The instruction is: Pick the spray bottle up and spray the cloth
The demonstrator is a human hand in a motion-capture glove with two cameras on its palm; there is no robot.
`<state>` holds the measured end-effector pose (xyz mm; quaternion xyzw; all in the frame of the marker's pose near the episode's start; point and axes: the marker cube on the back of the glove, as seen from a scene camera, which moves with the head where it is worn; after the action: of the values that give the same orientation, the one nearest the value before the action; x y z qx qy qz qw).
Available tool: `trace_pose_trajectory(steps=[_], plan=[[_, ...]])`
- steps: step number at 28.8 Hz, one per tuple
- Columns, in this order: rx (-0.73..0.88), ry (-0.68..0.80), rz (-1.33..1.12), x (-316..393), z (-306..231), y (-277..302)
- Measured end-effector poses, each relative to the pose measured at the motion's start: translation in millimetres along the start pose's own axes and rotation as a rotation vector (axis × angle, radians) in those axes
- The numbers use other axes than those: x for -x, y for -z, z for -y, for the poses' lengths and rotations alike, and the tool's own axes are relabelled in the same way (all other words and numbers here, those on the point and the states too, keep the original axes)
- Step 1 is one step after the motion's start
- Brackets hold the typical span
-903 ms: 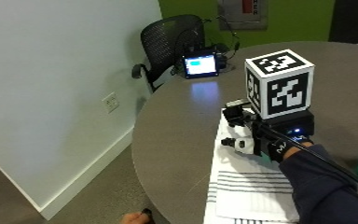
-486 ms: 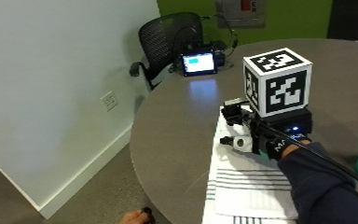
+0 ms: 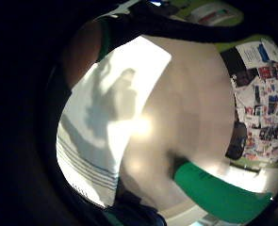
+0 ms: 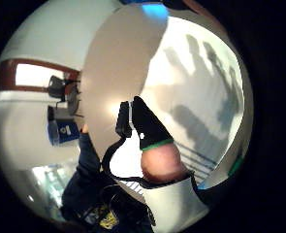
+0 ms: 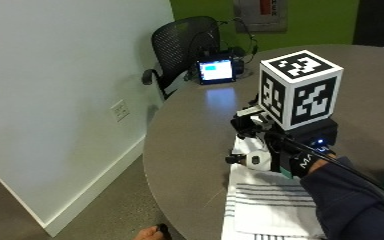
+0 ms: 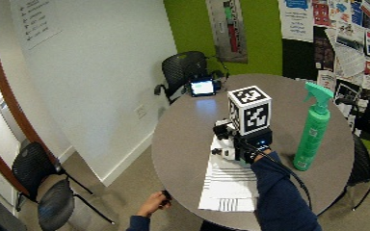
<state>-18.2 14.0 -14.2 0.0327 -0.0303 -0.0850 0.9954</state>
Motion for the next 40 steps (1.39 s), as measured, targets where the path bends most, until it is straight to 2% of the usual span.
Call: trace_pose_trajectory(steps=[9, 18, 28, 34, 40], plan=[[-0.174, 0.261, 0.049, 60, -47, 39], [-0.286, 0.372, 0.055, 73, -112, 62], [-0.341, 0.395, 0.147, 60, -153, 67], [-0.390, 0.391, 0.119, 40, -177, 79], [-0.449, 0.338, 0.230, 10, -199, 79]])
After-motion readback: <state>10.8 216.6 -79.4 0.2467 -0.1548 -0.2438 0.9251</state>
